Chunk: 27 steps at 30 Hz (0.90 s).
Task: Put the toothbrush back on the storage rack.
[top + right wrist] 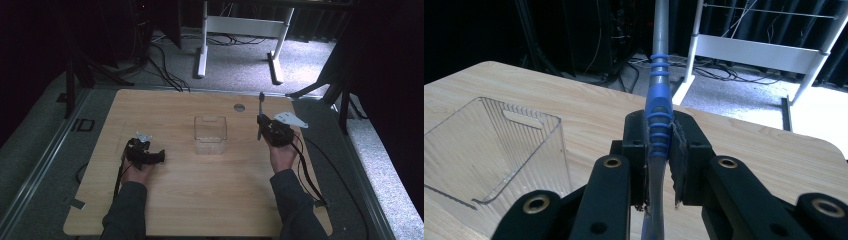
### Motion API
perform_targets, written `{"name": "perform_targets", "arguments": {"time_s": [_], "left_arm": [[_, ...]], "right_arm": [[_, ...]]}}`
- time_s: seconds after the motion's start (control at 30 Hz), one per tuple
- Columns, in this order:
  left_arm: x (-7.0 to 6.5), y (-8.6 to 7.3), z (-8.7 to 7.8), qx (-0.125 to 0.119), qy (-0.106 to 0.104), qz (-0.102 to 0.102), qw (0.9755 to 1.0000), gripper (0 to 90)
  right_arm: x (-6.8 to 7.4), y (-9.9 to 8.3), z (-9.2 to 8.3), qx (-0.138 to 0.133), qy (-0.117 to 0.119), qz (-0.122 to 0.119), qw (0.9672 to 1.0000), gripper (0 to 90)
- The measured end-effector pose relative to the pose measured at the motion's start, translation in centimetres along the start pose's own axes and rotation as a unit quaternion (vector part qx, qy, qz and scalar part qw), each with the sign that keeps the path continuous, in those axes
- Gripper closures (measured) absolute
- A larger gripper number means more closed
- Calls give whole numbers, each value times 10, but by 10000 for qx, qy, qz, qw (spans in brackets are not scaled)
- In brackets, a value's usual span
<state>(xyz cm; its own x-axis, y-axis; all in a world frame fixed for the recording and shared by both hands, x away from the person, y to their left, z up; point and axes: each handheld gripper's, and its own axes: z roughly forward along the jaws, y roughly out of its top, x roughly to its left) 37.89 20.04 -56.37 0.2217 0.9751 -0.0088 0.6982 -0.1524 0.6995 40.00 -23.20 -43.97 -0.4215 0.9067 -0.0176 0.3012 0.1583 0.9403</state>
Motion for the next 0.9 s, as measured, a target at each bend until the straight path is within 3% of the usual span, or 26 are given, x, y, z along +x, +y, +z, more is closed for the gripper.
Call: {"name": "perform_targets", "arguments": {"time_s": [0.9], "left_arm": [[0,0,0,-7,-6,0,10000,92]], "right_arm": [[1,3,8,-74,244,289,9993,785]]}}
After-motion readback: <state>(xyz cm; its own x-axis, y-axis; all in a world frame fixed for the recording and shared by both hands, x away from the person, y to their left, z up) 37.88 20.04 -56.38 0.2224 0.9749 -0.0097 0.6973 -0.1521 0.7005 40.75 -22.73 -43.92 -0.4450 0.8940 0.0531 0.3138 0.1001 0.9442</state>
